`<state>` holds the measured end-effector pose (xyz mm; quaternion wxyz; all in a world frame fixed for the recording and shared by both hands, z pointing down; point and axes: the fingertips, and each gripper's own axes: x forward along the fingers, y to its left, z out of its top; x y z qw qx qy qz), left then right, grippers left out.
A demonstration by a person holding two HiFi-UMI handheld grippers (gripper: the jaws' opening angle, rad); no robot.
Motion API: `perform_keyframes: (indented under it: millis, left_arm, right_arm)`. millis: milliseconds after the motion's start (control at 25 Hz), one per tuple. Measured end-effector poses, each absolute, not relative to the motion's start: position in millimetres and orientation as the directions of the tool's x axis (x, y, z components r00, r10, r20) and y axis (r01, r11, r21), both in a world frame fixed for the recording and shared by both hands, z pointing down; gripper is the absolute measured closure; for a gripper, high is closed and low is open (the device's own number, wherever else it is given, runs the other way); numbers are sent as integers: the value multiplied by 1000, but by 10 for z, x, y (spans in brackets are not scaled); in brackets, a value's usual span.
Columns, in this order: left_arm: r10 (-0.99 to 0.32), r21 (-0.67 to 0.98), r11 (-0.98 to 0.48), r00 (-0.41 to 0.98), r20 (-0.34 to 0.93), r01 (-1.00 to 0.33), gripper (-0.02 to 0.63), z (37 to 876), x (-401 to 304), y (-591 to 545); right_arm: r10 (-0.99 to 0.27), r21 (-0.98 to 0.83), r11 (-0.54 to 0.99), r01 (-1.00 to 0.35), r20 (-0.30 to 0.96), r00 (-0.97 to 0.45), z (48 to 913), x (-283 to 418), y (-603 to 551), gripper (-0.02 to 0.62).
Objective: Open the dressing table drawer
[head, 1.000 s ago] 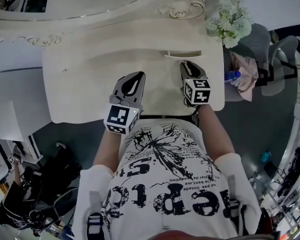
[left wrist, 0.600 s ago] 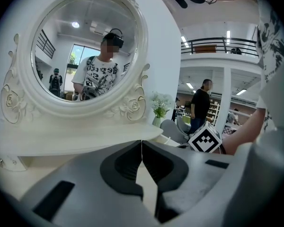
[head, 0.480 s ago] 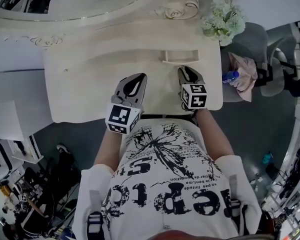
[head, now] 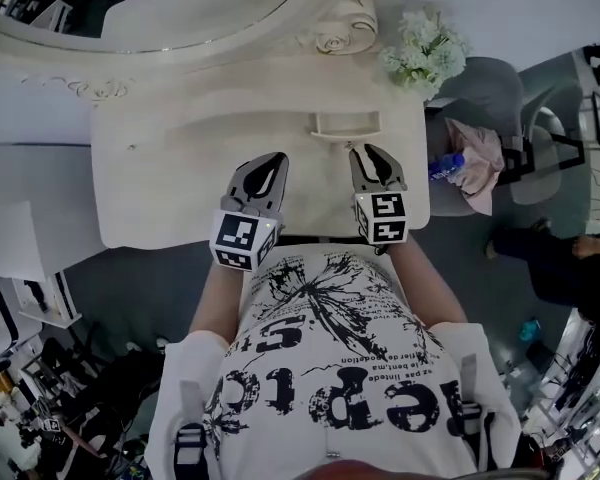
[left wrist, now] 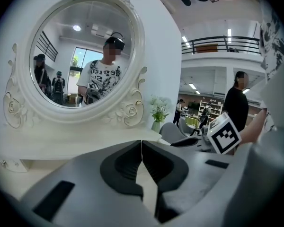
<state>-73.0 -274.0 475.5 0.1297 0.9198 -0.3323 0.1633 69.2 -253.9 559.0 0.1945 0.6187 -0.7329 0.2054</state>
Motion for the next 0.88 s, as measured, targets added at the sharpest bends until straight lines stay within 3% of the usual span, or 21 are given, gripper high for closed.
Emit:
perform_keyframes:
  millis: [120, 880]
  left_arm:
    - [-591, 136, -731, 720, 363, -669, 586, 4605, -632, -2745]
    - [-677, 28, -718, 707, 204, -695, 586, 3723, -186, -2786]
  right_arm:
    - [-873, -51, 153, -987, 461, -159, 5201, 790, -2558, 549]
    - [-949, -5, 275, -961, 156, -273, 3880, 1152, -2576, 578]
